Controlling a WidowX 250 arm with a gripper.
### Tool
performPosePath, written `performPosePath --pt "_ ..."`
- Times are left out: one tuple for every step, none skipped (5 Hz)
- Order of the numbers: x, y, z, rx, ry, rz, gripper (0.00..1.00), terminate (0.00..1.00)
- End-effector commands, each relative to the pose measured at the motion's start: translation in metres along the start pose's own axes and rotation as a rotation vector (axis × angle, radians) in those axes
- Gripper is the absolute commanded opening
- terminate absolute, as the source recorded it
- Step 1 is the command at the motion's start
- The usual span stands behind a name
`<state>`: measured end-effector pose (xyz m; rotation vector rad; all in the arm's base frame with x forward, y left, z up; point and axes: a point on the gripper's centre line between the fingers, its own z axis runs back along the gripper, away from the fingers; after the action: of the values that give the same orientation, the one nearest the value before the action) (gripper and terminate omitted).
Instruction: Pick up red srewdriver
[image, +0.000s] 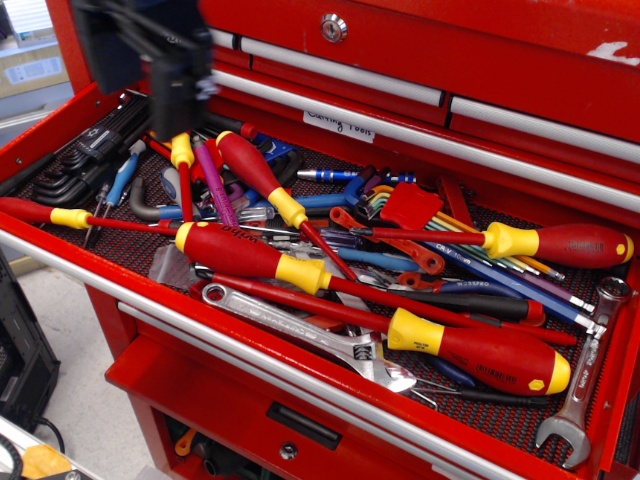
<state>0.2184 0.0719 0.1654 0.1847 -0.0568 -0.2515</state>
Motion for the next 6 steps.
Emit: performPosePath --pt "0.003 0.036 -0.03 0.138 -0.059 -0.194 1.0 0.0" --pt "0.007 0.059 -0.053 0.191 -0.068 -0.286 1.0 0.0" --pt "0.008 0.078 -0.075 0.178 -0.109 -0.323 1.0 0.0" --pt "0.006 0.086 -0.091 0.138 -0.136 -0.341 1.0 0.0" --pt "-0.004 0.087 -0.104 0.119 -0.168 -0.358 1.0 0.0" --pt "-0.007 0.091 -0.118 0.099 -0.197 -0.381 1.0 0.0"
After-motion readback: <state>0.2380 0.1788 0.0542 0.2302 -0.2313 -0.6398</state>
